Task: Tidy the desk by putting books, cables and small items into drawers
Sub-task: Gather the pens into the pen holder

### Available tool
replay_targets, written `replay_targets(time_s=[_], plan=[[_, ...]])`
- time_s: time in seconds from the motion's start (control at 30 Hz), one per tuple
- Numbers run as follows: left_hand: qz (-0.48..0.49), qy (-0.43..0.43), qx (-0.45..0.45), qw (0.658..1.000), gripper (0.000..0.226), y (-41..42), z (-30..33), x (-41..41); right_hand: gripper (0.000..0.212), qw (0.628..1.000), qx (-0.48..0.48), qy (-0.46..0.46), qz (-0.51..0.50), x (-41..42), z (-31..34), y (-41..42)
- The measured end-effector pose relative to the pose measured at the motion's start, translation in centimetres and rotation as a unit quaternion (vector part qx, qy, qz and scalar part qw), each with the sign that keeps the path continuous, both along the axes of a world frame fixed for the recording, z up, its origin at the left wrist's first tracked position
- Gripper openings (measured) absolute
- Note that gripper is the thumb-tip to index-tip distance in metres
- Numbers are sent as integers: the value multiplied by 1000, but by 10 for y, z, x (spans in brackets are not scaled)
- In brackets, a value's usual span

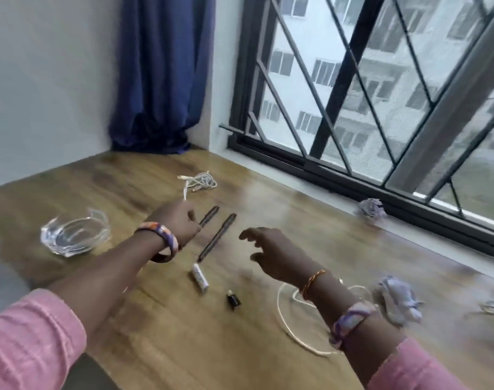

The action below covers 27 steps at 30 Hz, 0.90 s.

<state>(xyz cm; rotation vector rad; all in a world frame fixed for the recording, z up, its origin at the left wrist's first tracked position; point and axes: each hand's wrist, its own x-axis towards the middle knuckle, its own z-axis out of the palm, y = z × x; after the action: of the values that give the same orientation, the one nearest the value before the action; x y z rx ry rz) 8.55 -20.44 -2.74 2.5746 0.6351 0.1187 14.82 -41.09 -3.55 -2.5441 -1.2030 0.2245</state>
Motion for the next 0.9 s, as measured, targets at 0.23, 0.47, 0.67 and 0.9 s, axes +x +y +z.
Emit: replay_targets(time_s=[0.23,0.47,0.67,0.9], plan=[[12,92,85,992,34,-1,-32,8,58,976,-149,-155,43,0,-20,61],[10,97,0,995,21,-12,-13,8,26,967,-79,-233,69,11,-35,38],[-7,1,-306,952,14,-26,13,17,15,974,97,-206,-10,13,-8,-16],[-142,-16,-314,939,15,-119,48,51,24,943,218,-155,-199,1,47,-109]])
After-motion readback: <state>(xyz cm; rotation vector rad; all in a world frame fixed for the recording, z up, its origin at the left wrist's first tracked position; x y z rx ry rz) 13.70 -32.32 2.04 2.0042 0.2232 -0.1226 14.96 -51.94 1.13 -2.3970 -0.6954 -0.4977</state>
